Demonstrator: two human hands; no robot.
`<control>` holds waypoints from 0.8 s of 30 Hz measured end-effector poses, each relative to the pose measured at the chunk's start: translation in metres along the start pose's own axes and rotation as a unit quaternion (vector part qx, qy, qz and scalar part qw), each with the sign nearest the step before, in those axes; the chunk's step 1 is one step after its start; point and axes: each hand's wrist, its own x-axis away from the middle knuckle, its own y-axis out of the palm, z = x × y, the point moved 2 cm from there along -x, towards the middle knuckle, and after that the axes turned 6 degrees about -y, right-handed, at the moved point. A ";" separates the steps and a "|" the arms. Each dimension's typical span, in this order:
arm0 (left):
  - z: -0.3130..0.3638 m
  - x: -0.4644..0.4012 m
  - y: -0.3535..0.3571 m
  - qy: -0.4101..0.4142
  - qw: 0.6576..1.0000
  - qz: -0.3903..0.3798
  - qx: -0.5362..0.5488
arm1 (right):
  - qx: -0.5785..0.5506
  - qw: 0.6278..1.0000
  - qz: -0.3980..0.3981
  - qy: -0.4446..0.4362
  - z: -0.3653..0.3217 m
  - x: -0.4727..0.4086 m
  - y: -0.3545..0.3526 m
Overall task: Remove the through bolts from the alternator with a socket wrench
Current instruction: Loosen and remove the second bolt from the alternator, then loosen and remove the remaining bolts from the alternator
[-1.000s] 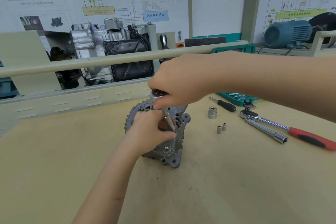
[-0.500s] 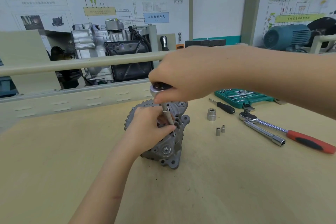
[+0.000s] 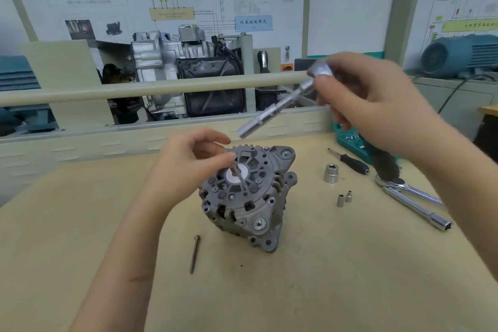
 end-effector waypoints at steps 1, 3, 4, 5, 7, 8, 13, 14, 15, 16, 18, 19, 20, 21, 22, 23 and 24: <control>-0.008 -0.002 -0.007 -0.036 0.999 -0.014 -0.024 | -0.074 0.995 0.038 0.058 0.015 0.012 0.010; -0.027 -0.005 -0.024 -0.103 0.991 -0.035 -0.074 | -0.238 0.945 0.097 0.204 0.047 0.039 0.036; -0.037 -0.005 -0.033 -0.131 0.987 -0.042 -0.087 | -0.320 0.899 0.118 0.274 0.063 0.053 0.050; -0.047 -0.005 -0.040 -0.155 0.981 -0.051 -0.102 | -0.382 0.855 0.131 0.326 0.077 0.066 0.062; -0.066 -0.005 -0.050 -0.201 0.962 -0.080 -0.165 | -0.423 0.812 0.117 0.385 0.097 0.086 0.081; -0.075 -0.006 -0.052 -0.228 0.948 -0.101 -0.199 | -0.423 0.807 0.102 0.400 0.104 0.090 0.088; -0.112 -0.004 -0.037 -0.313 0.895 -0.183 -0.258 | -0.458 0.763 0.092 0.446 0.118 0.098 0.105; -0.117 -0.003 -0.033 -0.319 0.890 -0.194 -0.261 | -0.464 0.757 0.092 0.451 0.118 0.100 0.106; -0.121 -0.003 -0.029 -0.325 0.885 -0.207 -0.262 | -0.469 0.752 0.092 0.454 0.119 0.102 0.107; -0.124 -0.002 -0.027 -0.330 0.880 -0.218 -0.263 | -0.475 0.748 0.092 0.455 0.121 0.103 0.107; -0.131 -0.002 -0.022 -0.341 0.871 -0.236 -0.264 | -0.481 0.740 0.095 0.461 0.123 0.103 0.106; -0.135 -0.002 -0.020 -0.347 0.866 -0.243 -0.264 | -0.483 0.736 0.098 0.464 0.124 0.103 0.105; -0.138 -0.002 -0.019 -0.354 0.862 -0.249 -0.263 | -0.484 0.732 0.100 0.468 0.125 0.103 0.105; -0.140 -0.002 -0.017 -0.361 0.858 -0.254 -0.261 | -0.484 0.729 0.102 0.473 0.126 0.103 0.105; -0.143 -0.001 -0.016 -0.366 0.855 -0.258 -0.260 | -0.485 0.725 0.104 0.477 0.127 0.104 0.105; -0.144 -0.001 -0.016 -0.369 0.854 -0.261 -0.259 | -0.488 0.722 0.107 0.479 0.128 0.104 0.105; -0.145 -0.002 -0.016 -0.372 0.853 -0.261 -0.256 | -0.491 0.718 0.109 0.481 0.129 0.104 0.105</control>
